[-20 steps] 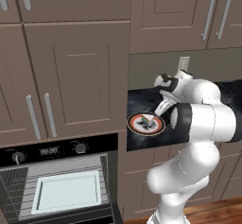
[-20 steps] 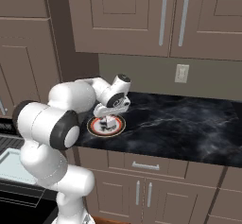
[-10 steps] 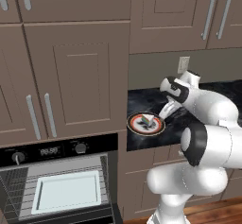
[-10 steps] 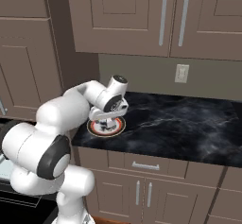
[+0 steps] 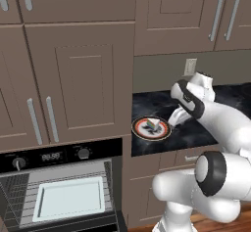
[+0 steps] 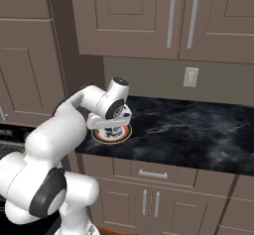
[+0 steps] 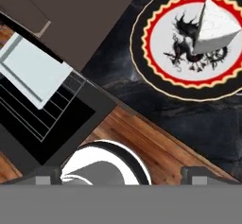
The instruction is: Take the baked cake out of the oven and place it on the plate for cooling. Then close the oven door.
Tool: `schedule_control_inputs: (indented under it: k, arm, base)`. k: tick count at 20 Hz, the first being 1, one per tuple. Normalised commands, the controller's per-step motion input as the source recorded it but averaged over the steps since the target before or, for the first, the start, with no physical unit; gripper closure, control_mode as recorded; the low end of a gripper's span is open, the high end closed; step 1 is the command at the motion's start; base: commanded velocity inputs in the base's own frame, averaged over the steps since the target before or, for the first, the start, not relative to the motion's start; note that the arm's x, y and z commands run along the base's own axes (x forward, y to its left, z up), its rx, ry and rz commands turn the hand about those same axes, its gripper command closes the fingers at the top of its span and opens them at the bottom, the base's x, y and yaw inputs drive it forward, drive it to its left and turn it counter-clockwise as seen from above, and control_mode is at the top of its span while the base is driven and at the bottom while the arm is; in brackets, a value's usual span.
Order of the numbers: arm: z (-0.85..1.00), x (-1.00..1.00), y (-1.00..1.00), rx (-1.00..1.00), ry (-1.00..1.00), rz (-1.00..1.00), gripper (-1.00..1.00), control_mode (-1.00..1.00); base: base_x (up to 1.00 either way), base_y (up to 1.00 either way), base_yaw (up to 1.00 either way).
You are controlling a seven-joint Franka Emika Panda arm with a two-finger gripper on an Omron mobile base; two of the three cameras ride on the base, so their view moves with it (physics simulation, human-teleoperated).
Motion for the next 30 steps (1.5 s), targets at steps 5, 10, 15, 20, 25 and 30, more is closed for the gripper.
schedule_control_inputs:
  k: [5, 10, 15, 20, 25, 30]
  arm:
    - [0.12, -0.52, 0.01, 0.0, 0.08, -0.15, -1.0, -1.0]
    - [0.04, -0.5, 0.12, 0.0, 0.03, -0.08, -1.0, -1.0]
    - [0.0, -0.53, 0.28, 0.0, 0.0, 0.0, -1.0, -1.0]
    - [0.0, -0.48, 0.37, 0.0, 0.0, 0.0, -1.0, -1.0]
    - [0.0, -0.43, 0.42, 0.0, 0.01, 0.0, -1.0, -1.0]
    - [0.0, -0.38, 0.45, 0.0, 0.05, 0.0, -1.0, -1.0]
  base:
    - [0.0, 0.0, 0.0]
    - [0.0, 0.0, 0.0]
    - [0.0, 0.0, 0.0]
    - [0.0, 0.0, 0.0]
    - [0.0, 0.0, 0.0]
    - [0.0, 0.0, 0.0]
